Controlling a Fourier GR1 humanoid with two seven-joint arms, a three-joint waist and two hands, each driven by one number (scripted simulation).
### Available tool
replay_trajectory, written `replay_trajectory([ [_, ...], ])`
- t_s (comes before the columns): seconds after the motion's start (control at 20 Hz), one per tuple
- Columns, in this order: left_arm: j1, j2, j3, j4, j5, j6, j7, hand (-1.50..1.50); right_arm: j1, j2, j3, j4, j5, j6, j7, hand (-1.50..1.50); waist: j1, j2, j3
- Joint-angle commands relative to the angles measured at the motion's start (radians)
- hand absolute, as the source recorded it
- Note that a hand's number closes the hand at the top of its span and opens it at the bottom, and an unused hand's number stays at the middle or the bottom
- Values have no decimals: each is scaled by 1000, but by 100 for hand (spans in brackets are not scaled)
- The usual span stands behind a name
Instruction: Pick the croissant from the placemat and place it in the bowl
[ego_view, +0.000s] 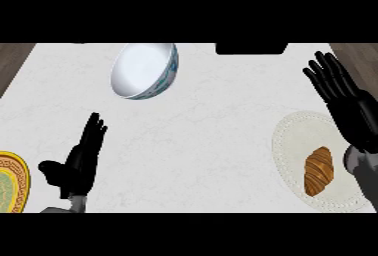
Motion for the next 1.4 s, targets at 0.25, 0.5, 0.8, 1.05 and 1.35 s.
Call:
replay_trajectory([
  [0.25,-189,240,254,-66,20,-61,-11,0,-22,184,53,-8,49,-142,23,-150,21,8,8],
  [0.5,-159,201,224,-69,29,-47,11,0,144,129,16,18,486,-608,-87,-150,-26,-2,7],
  [0.8,-170,219,249,-52,41,-82,23,0,359,134,220,-212,800,-789,77,-150,-16,2,5],
  [1.05,-174,226,270,-32,45,-87,15,0,483,-67,163,-387,951,-713,380,-150,-42,-2,0],
  [1.35,-196,235,266,-33,36,-92,32,0,548,-264,116,-567,977,-430,740,-150,-36,4,-2],
])
